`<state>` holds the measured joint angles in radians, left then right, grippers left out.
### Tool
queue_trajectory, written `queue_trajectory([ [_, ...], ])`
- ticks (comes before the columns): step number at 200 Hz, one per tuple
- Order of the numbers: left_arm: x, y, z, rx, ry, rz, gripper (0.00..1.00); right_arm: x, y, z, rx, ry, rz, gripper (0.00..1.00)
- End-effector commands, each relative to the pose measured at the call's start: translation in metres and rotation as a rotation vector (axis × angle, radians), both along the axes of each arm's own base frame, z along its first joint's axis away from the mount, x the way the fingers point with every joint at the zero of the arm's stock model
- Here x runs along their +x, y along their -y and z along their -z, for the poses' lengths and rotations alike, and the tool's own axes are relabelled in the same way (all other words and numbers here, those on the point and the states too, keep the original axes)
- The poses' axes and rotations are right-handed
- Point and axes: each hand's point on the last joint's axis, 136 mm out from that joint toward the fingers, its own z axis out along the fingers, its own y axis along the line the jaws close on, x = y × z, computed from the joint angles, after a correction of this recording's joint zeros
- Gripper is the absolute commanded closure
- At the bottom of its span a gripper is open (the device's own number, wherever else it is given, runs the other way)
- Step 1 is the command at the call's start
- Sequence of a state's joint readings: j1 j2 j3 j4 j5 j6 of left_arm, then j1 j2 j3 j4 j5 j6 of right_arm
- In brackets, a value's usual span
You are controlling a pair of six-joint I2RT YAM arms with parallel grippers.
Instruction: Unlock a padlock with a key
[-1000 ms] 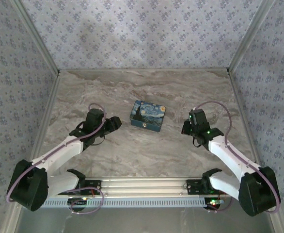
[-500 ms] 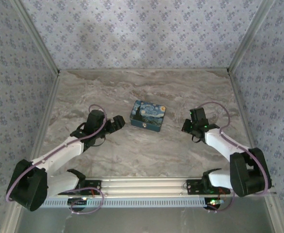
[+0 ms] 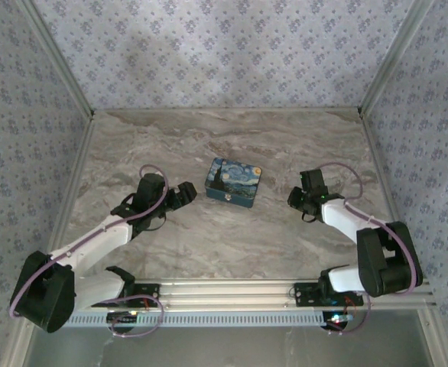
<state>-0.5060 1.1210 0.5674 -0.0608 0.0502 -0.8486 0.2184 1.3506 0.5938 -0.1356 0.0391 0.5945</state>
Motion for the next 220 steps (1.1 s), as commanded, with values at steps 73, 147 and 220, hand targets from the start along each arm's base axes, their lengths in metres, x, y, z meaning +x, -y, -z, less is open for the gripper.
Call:
queue_trajectory([
  [73,0.006,-0.013,-0.015,0.075,0.034,-0.019,0.02,-0.007,0.021,-0.059,-0.058,0.105,0.074,0.0],
  [147,0.02,-0.07,-0.046,0.389,0.079,-0.076,0.02,0.015,0.052,-0.11,-0.299,0.2,0.158,0.0],
  [220,0.042,-0.134,-0.056,0.615,0.146,-0.167,0.02,0.046,0.091,-0.108,-0.578,0.297,0.259,0.0],
])
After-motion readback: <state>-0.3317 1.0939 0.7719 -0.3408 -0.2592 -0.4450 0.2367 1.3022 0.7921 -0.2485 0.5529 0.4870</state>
